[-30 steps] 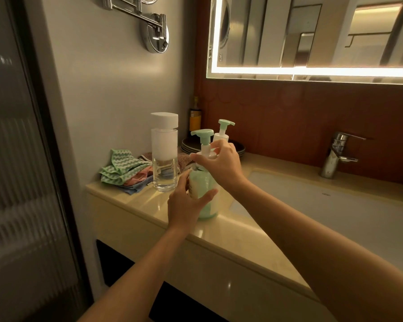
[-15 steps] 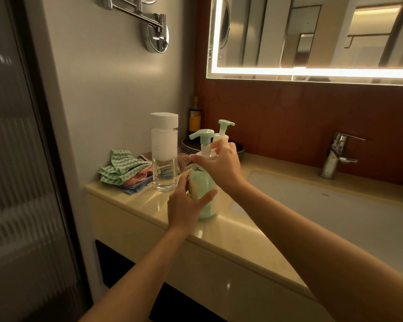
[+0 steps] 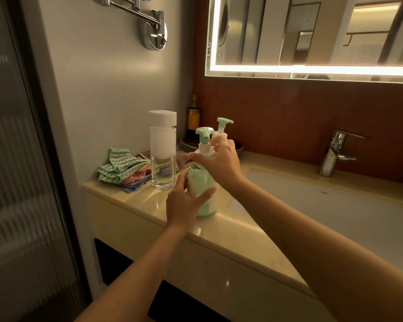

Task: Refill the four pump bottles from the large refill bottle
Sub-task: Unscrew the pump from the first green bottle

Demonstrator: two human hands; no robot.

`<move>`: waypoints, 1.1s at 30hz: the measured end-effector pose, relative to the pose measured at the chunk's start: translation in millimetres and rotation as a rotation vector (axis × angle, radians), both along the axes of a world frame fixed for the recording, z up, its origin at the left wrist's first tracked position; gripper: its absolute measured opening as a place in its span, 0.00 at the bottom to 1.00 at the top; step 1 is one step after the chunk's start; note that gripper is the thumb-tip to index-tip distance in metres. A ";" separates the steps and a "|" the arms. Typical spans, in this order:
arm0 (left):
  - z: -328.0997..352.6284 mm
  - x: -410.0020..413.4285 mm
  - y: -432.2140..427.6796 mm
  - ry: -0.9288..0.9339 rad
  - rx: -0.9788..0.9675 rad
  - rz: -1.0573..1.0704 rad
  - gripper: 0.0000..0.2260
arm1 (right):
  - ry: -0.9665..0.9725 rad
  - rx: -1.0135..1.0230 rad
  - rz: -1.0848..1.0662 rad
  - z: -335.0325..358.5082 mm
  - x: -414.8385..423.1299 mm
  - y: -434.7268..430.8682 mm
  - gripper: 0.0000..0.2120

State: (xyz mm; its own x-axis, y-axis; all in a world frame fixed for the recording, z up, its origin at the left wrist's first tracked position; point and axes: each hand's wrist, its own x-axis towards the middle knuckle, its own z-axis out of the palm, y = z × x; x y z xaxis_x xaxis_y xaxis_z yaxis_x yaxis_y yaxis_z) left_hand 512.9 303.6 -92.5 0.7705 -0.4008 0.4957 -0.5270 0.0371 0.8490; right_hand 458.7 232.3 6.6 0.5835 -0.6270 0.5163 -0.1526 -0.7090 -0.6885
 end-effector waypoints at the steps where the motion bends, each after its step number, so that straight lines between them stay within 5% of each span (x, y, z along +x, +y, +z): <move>1: 0.3 -0.3 0.2 0.002 0.000 -0.002 0.36 | -0.004 -0.002 0.000 -0.3 -0.4 0.2 0.25; 6: 0.0 0.0 -0.2 -0.006 0.000 0.000 0.36 | -0.049 0.088 0.127 2.2 -6.8 4.6 0.21; 13: 0.9 -2.0 0.7 -0.005 0.013 -0.001 0.37 | -0.021 0.061 0.038 -5.3 0.1 0.8 0.34; 19: 0.5 -1.8 0.6 0.006 0.008 -0.004 0.38 | -0.057 0.097 0.061 -5.5 -2.5 2.8 0.24; 29: 0.3 -0.1 -0.3 -0.015 0.025 0.004 0.37 | -0.007 0.041 0.079 -2.3 -3.5 -0.5 0.31; 33: -0.2 -0.2 -0.1 -0.012 0.024 0.006 0.36 | -0.013 0.040 0.068 -1.9 -4.1 -2.7 0.24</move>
State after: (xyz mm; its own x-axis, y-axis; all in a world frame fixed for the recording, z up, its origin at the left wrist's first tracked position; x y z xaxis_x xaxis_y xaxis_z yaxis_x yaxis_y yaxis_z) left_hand 512.7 303.6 -92.8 0.7668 -0.4082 0.4953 -0.5375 0.0134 0.8432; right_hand 454.6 229.6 4.7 0.6188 -0.6066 0.4990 -0.0963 -0.6891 -0.7182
